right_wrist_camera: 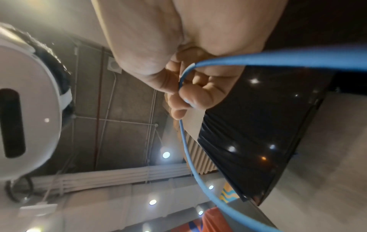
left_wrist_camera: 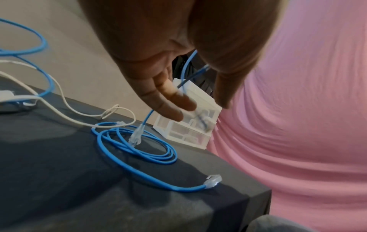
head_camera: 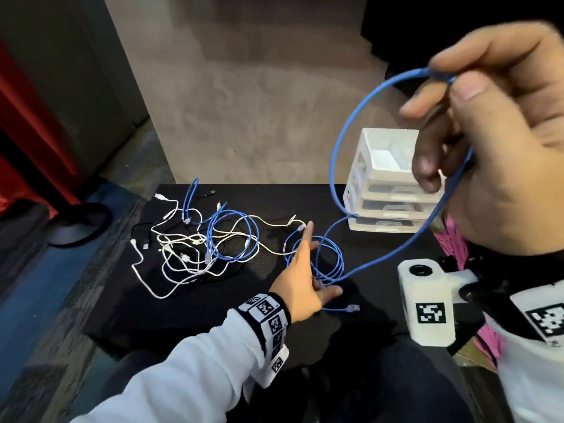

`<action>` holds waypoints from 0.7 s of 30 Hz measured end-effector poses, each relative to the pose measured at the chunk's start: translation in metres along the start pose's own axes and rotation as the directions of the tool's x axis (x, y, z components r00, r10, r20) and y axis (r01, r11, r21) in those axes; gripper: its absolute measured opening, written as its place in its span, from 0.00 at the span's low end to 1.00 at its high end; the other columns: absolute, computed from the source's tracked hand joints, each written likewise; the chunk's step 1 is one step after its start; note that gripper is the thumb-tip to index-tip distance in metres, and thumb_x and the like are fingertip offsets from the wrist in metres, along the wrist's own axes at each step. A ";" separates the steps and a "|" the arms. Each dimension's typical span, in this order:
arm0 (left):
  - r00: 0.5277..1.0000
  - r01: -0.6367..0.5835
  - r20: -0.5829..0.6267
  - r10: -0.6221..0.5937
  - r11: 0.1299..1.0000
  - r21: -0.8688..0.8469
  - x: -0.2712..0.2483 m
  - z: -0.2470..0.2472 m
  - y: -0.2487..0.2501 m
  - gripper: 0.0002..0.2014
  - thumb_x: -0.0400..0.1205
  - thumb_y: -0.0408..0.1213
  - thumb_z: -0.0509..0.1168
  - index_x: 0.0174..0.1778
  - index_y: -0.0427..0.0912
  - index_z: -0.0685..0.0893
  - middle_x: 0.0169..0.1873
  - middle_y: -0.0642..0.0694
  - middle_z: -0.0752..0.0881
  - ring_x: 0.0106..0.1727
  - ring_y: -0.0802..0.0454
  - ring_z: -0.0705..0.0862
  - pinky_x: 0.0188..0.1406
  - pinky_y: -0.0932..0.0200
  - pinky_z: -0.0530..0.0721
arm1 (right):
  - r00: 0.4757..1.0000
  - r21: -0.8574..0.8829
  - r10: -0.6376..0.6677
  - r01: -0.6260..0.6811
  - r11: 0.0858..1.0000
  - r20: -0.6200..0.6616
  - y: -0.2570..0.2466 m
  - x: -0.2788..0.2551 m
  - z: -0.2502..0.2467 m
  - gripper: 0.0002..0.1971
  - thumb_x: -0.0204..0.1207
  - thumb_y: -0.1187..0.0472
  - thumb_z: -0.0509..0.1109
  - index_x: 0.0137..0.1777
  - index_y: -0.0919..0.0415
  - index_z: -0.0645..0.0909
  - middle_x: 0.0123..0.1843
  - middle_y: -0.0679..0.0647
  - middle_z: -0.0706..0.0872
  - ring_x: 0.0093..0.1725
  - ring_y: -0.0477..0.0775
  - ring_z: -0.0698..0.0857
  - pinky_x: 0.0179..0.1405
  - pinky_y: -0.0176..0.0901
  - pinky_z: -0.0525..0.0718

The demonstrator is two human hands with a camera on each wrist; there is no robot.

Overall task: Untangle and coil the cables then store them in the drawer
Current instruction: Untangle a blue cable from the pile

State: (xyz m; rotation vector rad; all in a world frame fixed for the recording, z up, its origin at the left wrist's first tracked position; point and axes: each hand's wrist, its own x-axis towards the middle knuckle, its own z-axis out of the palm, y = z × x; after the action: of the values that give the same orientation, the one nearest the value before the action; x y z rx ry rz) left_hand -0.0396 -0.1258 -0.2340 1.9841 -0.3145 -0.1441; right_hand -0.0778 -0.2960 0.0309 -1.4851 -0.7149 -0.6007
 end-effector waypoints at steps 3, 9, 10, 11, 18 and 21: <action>0.997 0.016 -0.076 -0.023 0.995 -0.095 0.019 0.002 0.001 0.32 0.83 0.41 0.71 0.82 0.63 0.67 0.51 0.53 0.85 0.35 0.63 0.85 0.42 0.63 0.83 | 0.998 -0.017 0.062 -0.062 0.998 0.029 0.003 0.011 -0.014 0.17 0.91 0.55 0.59 0.66 0.71 0.74 0.40 0.48 0.85 0.21 0.51 0.74 0.19 0.42 0.69; 0.962 -0.003 -0.240 -0.128 0.878 -0.479 0.038 -0.035 0.052 0.13 0.91 0.40 0.60 0.43 0.44 0.84 0.28 0.47 0.79 0.27 0.51 0.80 0.25 0.64 0.80 | 0.994 -0.154 0.099 -0.092 0.984 0.040 0.005 -0.001 -0.018 0.08 0.92 0.65 0.58 0.64 0.62 0.77 0.45 0.54 0.89 0.25 0.56 0.77 0.21 0.39 0.73; 0.951 -0.003 -0.270 -0.152 0.868 -0.496 0.037 -0.048 0.057 0.13 0.91 0.40 0.60 0.44 0.42 0.84 0.29 0.45 0.78 0.25 0.55 0.79 0.23 0.65 0.79 | 0.988 -0.172 0.148 -0.136 0.976 0.054 0.012 -0.005 -0.017 0.08 0.91 0.67 0.59 0.63 0.61 0.79 0.44 0.55 0.90 0.27 0.57 0.78 0.22 0.41 0.76; 0.943 -0.001 -0.286 -0.172 0.855 -0.518 0.036 -0.061 0.060 0.13 0.91 0.40 0.60 0.44 0.40 0.84 0.29 0.46 0.76 0.23 0.59 0.76 0.22 0.67 0.78 | 0.973 -0.205 0.217 -0.196 0.959 0.084 0.020 -0.008 -0.015 0.09 0.91 0.68 0.59 0.62 0.59 0.80 0.44 0.56 0.91 0.29 0.57 0.80 0.25 0.43 0.79; 0.941 -0.028 -0.321 -0.105 0.924 -0.382 -0.015 -0.175 0.049 0.13 0.86 0.47 0.68 0.49 0.40 0.88 0.27 0.51 0.76 0.25 0.58 0.75 0.26 0.63 0.79 | 0.766 -0.486 0.564 -0.382 0.786 0.309 0.109 -0.035 0.016 0.09 0.87 0.69 0.64 0.56 0.56 0.84 0.37 0.52 0.92 0.31 0.53 0.82 0.33 0.42 0.78; 0.902 -0.037 -0.426 -0.069 0.971 -0.235 -0.021 -0.219 0.043 0.18 0.81 0.52 0.73 0.48 0.38 0.88 0.28 0.45 0.77 0.25 0.54 0.75 0.24 0.63 0.77 | 0.730 -0.362 0.593 -0.481 0.799 0.339 0.140 -0.032 0.048 0.09 0.88 0.70 0.63 0.59 0.60 0.82 0.40 0.56 0.91 0.29 0.46 0.81 0.31 0.38 0.79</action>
State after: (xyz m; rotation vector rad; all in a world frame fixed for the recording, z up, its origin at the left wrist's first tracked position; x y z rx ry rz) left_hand -0.0135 0.0550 -0.1035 1.7213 0.0097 0.2397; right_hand 0.0027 -0.2484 -0.0884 -1.9964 -0.5029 0.1201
